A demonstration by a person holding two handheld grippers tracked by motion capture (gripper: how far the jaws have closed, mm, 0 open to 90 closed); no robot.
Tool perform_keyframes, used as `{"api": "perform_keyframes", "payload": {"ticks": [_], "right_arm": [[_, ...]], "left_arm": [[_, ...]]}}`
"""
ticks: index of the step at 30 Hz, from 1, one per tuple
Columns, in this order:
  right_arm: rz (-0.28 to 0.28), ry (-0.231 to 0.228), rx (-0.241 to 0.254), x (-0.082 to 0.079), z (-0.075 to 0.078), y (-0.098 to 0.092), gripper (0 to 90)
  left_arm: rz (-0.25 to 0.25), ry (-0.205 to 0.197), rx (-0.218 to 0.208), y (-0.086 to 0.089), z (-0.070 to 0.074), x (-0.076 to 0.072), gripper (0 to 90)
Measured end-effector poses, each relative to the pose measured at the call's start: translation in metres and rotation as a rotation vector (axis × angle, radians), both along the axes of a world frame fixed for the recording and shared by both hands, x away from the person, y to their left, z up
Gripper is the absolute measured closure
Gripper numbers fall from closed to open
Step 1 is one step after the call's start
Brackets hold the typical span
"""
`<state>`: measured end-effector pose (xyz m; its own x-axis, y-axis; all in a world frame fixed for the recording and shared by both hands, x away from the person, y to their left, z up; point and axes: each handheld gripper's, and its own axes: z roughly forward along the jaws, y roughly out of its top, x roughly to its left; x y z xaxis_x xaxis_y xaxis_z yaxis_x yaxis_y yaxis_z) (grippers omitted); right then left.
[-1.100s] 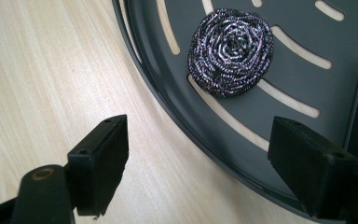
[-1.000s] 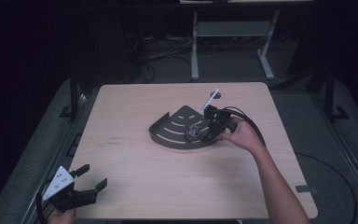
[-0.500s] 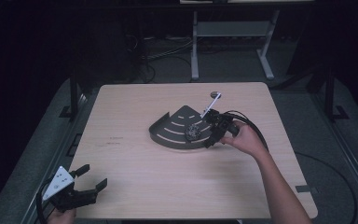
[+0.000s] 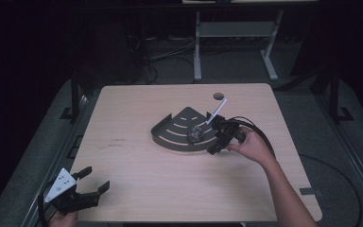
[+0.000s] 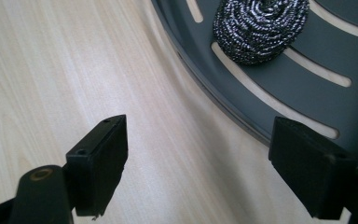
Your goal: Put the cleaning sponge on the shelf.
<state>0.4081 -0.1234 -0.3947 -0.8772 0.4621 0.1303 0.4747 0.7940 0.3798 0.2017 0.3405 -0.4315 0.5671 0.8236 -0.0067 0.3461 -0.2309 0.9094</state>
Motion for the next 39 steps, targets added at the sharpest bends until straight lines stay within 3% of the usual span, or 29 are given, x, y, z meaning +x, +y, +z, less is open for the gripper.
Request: {"api": "perform_keyframes", "payload": {"ticks": [9,16,39], "right_arm": [[0.003,0.009,-0.014,-0.007,-0.007,-0.003,19.1],[0.007,0.003,0.013,-0.013,-0.009,-0.005,19.1],[-0.016,0.021,0.040,-0.030,-0.023,-0.023,18.9]], "left_arm": [[0.001,0.001,0.001,0.000,0.000,0.000,13.3],[-0.002,0.001,0.003,-0.001,0.000,0.000,13.3],[-0.004,0.004,0.008,-0.001,0.000,0.000,13.3]]}}
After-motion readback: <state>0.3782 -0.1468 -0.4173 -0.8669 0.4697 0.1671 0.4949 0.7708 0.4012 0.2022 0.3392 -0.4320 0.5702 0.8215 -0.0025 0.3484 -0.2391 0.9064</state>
